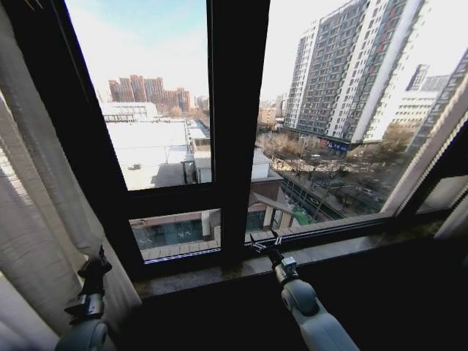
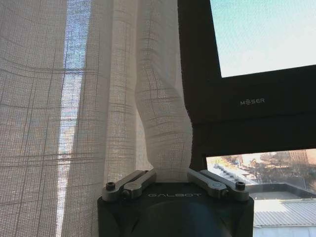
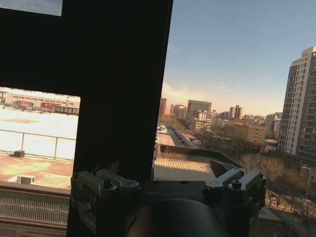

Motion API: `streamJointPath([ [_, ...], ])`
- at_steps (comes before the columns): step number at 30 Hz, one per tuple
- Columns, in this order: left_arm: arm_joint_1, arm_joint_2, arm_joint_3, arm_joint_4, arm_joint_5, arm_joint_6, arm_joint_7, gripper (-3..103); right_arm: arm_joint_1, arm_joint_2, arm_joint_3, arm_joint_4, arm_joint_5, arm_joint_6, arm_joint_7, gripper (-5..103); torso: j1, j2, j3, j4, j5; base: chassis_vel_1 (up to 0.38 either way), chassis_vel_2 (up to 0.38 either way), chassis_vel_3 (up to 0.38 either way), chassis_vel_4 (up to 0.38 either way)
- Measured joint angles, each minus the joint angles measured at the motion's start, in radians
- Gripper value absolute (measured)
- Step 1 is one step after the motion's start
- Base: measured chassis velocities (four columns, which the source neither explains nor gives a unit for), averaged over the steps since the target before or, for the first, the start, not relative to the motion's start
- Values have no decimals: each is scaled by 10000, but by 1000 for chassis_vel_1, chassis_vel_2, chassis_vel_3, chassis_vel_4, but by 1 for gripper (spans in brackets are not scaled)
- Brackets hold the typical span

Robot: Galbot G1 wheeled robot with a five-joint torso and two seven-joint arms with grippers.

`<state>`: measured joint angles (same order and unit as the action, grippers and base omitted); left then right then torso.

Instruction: Open the curtains by pulling them apart, changing their state from closed to fully open.

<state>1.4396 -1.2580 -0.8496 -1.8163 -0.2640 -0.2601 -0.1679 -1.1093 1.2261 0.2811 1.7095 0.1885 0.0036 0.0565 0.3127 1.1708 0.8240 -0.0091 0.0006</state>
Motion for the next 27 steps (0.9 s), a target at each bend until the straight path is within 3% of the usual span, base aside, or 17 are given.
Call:
streamJointPath([
  [11,217,-3,-537,42,-250,-14,-158,0,0,3,-6,0,0,0,-1,100,-3,1,-2,4,-4,160,66,-175,-72],
  [21,326,29,-755,-3,-325,-44,-167,0,0,4,-8,0,0,0,-1,100,-6,4,-3,6,-7,285,198,-274,-192],
  [27,347,30,-862,-6,-346,-56,-167,0,0,5,-10,0,0,0,-1,100,-6,4,-3,6,-13,114,138,-100,-109],
])
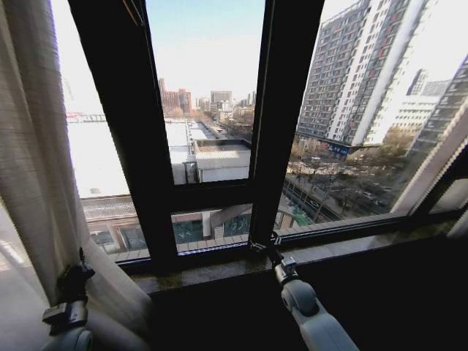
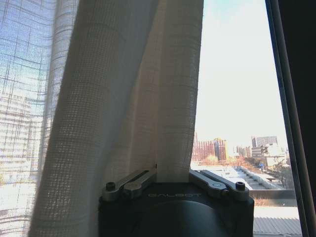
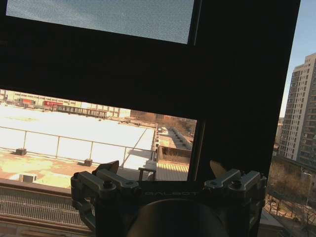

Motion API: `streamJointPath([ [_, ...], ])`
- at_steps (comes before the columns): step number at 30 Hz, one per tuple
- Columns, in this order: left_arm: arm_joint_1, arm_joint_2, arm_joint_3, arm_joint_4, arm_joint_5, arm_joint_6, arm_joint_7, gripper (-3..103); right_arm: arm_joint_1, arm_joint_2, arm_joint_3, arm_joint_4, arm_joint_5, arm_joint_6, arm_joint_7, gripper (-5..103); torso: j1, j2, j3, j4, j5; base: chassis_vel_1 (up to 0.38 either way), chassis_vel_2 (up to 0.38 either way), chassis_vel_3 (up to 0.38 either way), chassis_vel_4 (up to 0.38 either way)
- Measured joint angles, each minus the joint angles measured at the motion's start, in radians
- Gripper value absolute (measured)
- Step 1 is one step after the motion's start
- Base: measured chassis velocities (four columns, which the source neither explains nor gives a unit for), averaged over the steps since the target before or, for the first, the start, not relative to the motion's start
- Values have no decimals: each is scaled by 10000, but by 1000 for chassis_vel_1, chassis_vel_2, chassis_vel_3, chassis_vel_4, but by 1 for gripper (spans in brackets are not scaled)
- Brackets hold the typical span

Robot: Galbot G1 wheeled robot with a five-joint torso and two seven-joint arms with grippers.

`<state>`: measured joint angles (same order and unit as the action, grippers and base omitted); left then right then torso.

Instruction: Open the curtains by pulling them apart, changing their state from closed to fully open.

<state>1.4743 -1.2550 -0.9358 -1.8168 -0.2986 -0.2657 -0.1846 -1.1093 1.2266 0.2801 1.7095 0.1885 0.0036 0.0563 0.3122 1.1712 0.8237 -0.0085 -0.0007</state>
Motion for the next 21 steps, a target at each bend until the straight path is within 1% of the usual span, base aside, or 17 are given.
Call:
streamJointPath([
  [2,38,0,-47,1,-18,-32,0,0,0,0,0,0,0,0,0,100,0,0,0,0,2,37,11,-17,-24],
  [4,88,-1,-96,0,-37,-72,6,0,0,-3,2,0,0,0,0,100,0,0,1,-6,13,0,0,0,0],
  [8,136,-2,-145,-39,-72,-100,28,0,0,-6,10,-1,0,0,1,100,4,-1,2,-12,13,0,0,0,0],
  [13,182,9,-201,-79,-121,-112,30,0,0,-4,10,0,0,0,1,100,4,-2,2,-3,3,43,53,-38,-68],
  [14,203,21,-222,-92,-143,-120,31,0,0,-3,7,0,0,0,1,100,3,-1,2,0,5,144,128,-178,-150],
  [21,307,23,-228,-178,-163,-189,40,0,0,-3,5,0,0,0,1,100,3,-1,1,-4,5,219,210,-223,-190],
])
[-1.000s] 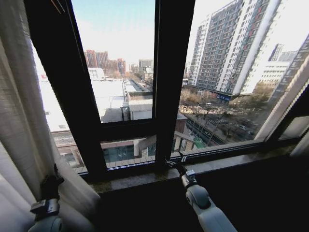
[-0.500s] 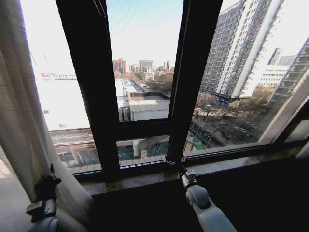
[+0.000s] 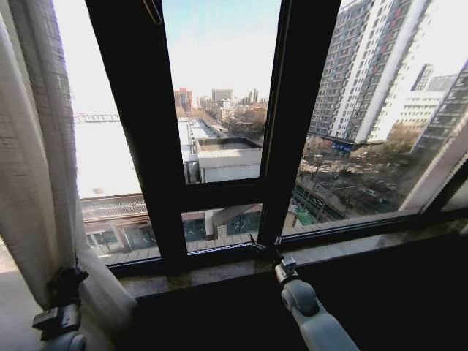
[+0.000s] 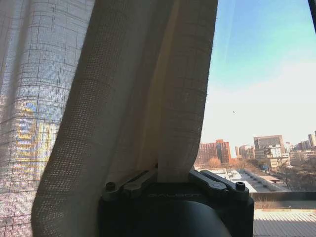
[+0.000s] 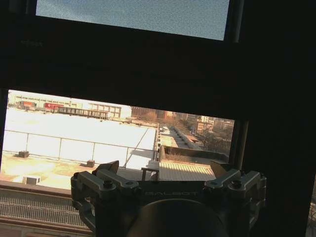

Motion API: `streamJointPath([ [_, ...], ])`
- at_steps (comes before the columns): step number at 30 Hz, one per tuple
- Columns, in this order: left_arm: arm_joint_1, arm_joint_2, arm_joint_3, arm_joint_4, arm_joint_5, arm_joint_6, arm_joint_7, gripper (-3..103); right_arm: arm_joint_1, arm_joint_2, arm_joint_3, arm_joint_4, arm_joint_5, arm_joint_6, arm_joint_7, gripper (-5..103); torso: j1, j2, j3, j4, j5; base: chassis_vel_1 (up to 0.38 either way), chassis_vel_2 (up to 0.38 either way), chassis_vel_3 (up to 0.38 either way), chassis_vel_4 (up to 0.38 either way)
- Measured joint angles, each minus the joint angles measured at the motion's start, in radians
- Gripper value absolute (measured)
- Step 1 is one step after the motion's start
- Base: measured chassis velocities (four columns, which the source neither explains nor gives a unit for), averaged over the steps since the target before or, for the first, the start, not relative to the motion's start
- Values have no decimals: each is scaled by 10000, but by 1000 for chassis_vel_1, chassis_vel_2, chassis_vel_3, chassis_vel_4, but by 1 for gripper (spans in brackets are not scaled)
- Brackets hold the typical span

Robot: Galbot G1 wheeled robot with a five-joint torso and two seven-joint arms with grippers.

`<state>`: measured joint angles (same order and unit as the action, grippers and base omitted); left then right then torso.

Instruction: Open the curtains by pulling them apart, changing their state from closed to fully open.

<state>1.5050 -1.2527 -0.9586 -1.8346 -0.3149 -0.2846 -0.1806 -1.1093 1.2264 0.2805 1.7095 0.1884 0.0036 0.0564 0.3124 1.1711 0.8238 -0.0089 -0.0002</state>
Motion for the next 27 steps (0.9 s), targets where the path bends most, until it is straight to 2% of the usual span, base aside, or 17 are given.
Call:
streamJointPath([
  [27,513,-92,-92,-443,-22,-206,-33,0,0,3,-3,0,0,0,-1,100,-2,1,-1,5,1,323,324,-326,-321],
])
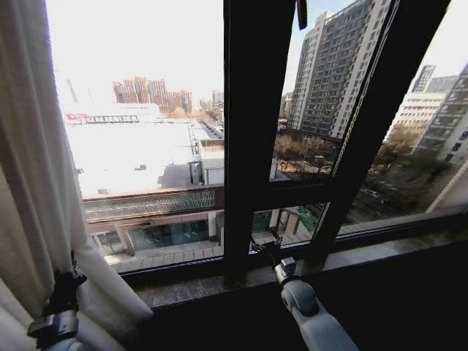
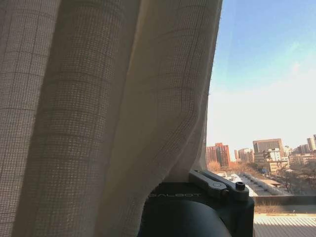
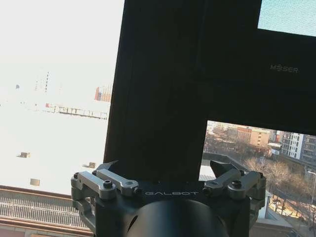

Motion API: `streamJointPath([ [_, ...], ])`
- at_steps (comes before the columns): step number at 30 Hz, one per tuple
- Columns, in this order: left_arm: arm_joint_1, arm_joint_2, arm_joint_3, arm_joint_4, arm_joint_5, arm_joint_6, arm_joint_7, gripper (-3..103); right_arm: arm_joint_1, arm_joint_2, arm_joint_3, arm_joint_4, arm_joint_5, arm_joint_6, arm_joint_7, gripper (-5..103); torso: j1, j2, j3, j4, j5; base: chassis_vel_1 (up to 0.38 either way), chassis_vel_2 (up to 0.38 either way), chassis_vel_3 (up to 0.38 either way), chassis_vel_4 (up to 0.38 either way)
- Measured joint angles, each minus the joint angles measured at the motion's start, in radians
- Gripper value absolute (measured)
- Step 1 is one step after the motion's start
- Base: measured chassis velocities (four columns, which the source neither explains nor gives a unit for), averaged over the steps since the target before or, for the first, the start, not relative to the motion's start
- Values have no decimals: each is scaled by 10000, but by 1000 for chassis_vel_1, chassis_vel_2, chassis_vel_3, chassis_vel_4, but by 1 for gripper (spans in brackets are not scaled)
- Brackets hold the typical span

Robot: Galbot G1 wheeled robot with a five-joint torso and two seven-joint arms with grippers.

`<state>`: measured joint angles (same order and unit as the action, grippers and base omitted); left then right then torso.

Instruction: Open the curtains by pulling them apart, changing their state from closed to fully open.

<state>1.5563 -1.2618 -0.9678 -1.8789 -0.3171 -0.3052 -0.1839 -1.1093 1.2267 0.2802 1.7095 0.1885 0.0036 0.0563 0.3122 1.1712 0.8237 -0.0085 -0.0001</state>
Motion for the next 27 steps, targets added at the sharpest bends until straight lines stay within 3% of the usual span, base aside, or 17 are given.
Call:
streamJointPath([
  [8,-7,-60,55,-21,33,0,-8,0,0,-2,1,1,0,0,0,100,1,-1,1,-4,1,86,52,-72,-83],
  [12,-71,-68,95,7,48,-2,-8,0,0,-5,8,0,0,0,0,100,3,-3,3,-10,8,-9,-62,6,75],
  [18,-138,-63,99,102,48,-1,-8,0,0,-4,8,0,0,0,1,100,3,-3,2,-1,0,57,-90,-33,103],
  [27,-276,-31,104,230,39,-6,-11,0,0,-2,2,0,0,0,0,100,-5,2,-2,-1,-1,171,-144,-173,133],
])
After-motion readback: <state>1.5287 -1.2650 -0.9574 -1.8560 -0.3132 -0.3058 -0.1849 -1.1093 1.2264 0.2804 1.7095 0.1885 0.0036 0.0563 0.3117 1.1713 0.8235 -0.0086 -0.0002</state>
